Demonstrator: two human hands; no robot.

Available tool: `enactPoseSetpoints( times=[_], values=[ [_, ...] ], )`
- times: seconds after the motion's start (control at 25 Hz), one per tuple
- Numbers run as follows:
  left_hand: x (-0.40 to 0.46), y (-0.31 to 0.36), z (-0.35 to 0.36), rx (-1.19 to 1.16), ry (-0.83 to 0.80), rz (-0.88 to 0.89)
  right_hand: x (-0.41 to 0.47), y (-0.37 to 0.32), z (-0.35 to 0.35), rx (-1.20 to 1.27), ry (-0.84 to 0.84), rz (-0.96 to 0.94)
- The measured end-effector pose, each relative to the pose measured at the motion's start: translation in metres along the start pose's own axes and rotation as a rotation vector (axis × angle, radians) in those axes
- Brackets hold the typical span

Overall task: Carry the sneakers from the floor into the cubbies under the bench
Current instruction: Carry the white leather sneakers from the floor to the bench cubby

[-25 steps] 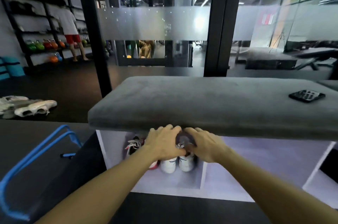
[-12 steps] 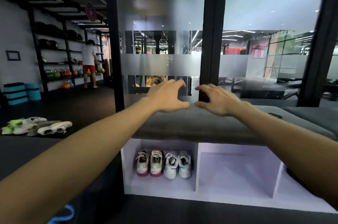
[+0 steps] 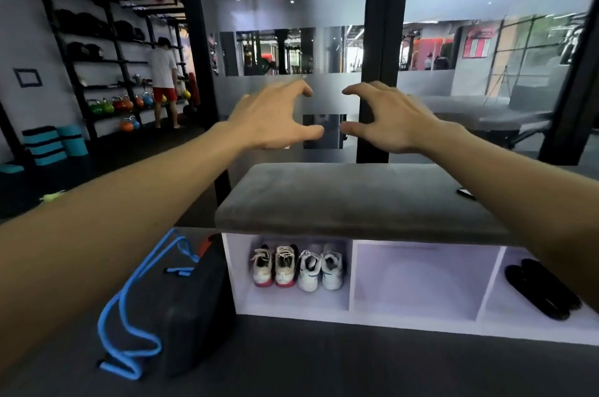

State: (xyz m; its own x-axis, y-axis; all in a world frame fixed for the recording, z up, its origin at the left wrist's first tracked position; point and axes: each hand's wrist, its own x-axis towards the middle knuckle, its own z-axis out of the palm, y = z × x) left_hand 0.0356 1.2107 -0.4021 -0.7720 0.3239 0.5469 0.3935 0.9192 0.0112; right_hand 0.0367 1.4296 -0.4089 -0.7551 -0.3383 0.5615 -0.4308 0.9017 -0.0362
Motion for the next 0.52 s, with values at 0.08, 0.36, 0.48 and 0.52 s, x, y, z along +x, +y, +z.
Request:
enactPoseSetpoints(
  times=[0.08, 0.36, 0.48, 0.52],
  values=[
    [0.033, 0.002, -0.046, -0.048, 0.011, 0.002, 0.035, 0.001, -0.044, 0.017, -0.003, 0.003],
    [0.127, -0.001, -0.233, -0.055, -0.038, -0.009, 0.149, -0.020, -0.229, 0.017, -0.012, -0.010],
    [0.161, 0.010, -0.330, -0.057, 0.000, -0.017, 0.189, -0.033, -0.318, 0.034, 0.005, -0.024],
    [0.169, 0.015, -0.360, -0.050, 0.014, -0.016, 0.200, -0.038, -0.346, 0.046, 0.012, -0.034]
  ],
)
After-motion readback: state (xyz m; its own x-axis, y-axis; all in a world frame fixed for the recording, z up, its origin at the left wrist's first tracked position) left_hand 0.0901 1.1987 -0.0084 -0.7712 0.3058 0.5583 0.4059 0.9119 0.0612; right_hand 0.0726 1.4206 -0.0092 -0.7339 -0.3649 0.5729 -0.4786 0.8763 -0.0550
